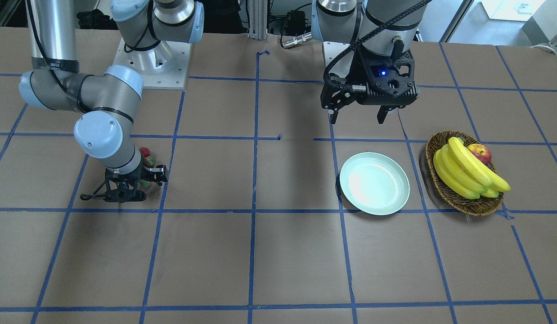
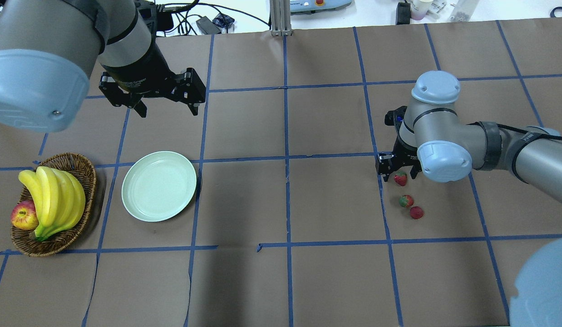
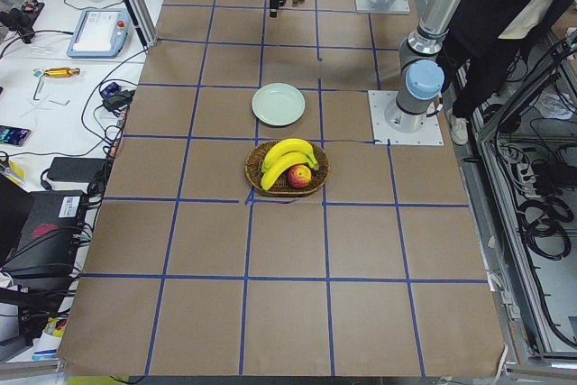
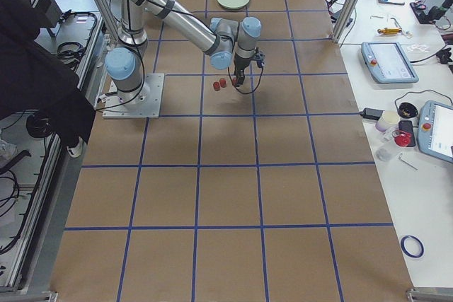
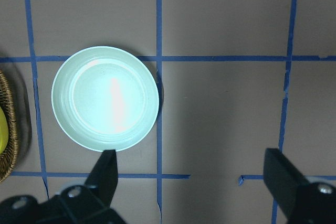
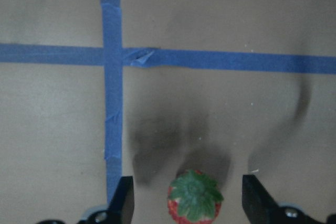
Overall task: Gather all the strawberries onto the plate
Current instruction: 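Close the right gripper on the strawberry and lift it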
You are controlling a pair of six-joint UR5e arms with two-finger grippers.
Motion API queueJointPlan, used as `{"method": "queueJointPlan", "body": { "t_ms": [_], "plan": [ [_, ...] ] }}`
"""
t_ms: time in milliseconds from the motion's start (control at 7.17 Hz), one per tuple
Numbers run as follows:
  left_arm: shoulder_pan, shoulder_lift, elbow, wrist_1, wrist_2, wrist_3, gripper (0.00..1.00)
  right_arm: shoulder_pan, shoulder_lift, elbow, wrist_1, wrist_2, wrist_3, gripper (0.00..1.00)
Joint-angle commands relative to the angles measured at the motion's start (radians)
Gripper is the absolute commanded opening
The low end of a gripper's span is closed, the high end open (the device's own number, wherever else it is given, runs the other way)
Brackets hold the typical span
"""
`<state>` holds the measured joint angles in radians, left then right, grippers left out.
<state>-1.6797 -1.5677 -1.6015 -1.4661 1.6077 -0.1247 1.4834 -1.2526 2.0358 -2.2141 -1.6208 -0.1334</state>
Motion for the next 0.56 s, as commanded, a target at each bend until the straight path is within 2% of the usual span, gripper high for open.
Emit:
{"method": "queueJointPlan", "body": {
  "t_ms": [0, 140, 279, 419],
  "plan": [
    [0.0, 0.0, 0.0, 0.001, 0.0, -0.001, 1.0, 0.0, 0.001, 0.001, -0.002, -0.005, 0.0, 0.28],
    [0.0, 0.0, -0.002, 0.001, 0.0, -0.001, 1.0, 0.0, -0.001, 0.007, -0.004, -0.005, 0.0, 0.07],
    [0.0, 0.0, 0.0, 0.001, 0.0, -0.001, 1.0, 0.0, -0.002, 0.006, -0.007, -0.005, 0.0, 0.0],
    [0.0, 0.0, 0.0, 0.001, 0.0, -0.001, 1.0, 0.0, -0.013, -0.008, -0.007, -0.001, 0.0, 0.0]
  ]
}}
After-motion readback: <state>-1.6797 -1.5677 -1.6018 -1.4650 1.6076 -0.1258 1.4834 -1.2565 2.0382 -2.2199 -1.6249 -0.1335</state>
